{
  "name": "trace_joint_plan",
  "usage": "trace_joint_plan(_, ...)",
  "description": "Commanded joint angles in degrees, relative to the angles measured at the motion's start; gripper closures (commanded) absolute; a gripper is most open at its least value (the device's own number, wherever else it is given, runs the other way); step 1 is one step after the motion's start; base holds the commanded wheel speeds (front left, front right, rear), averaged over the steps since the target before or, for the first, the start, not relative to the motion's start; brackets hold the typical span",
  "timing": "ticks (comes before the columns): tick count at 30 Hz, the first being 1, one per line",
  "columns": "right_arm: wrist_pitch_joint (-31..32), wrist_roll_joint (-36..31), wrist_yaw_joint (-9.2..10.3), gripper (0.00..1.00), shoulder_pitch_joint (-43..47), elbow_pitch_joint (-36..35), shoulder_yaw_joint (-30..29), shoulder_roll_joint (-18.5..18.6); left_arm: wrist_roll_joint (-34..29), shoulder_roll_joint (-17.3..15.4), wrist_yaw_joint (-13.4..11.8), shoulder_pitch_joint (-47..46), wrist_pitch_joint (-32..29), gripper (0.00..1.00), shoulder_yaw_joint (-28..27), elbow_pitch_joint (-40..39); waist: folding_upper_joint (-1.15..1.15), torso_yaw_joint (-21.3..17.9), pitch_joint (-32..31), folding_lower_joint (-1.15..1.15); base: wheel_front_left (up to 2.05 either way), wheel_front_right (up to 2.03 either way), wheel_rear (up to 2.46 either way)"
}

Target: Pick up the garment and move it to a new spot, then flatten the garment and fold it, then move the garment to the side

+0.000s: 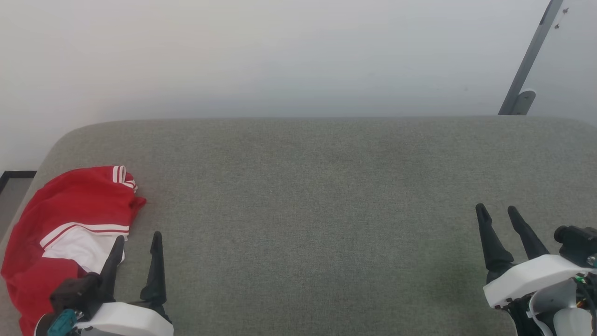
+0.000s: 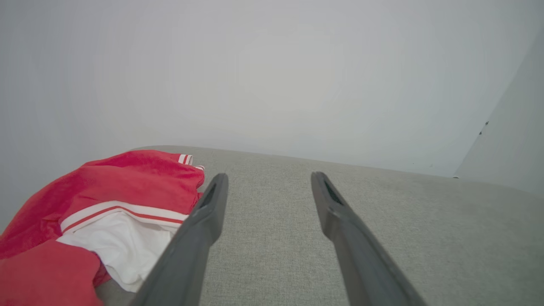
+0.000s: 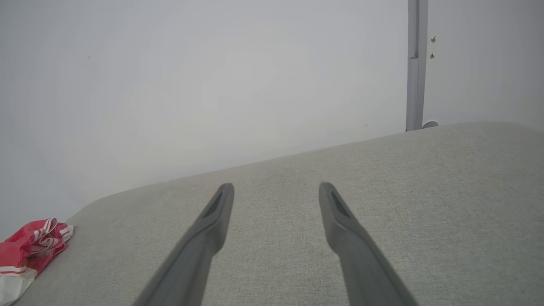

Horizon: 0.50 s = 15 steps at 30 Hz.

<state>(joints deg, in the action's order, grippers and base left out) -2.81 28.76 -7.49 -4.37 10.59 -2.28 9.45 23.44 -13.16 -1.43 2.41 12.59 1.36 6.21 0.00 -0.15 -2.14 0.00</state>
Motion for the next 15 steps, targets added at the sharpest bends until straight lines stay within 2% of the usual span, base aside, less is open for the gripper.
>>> trace_joint_plan(1, -0.45, -1.27, 0.00, 0.00, 0.18, -0.60, -0.17, 0.30, -1.36, -0.39, -0.15, 0.77, 0.44, 0.00, 0.05, -0.43, 0.00, -0.01, -0.04, 0.00, 0.00, 0.00, 0.00)
trace_joint_plan(15, -1.07, -6.93, 0.00, 0.00, 0.55, -1.22, -0.86, 0.65, -4.82, -1.57, 1.28, 1.24, 2.13, 0.00, -0.30, -0.72, 0.00, -0.16, -0.46, 0.00, 0.00, 0.00, 0.00)
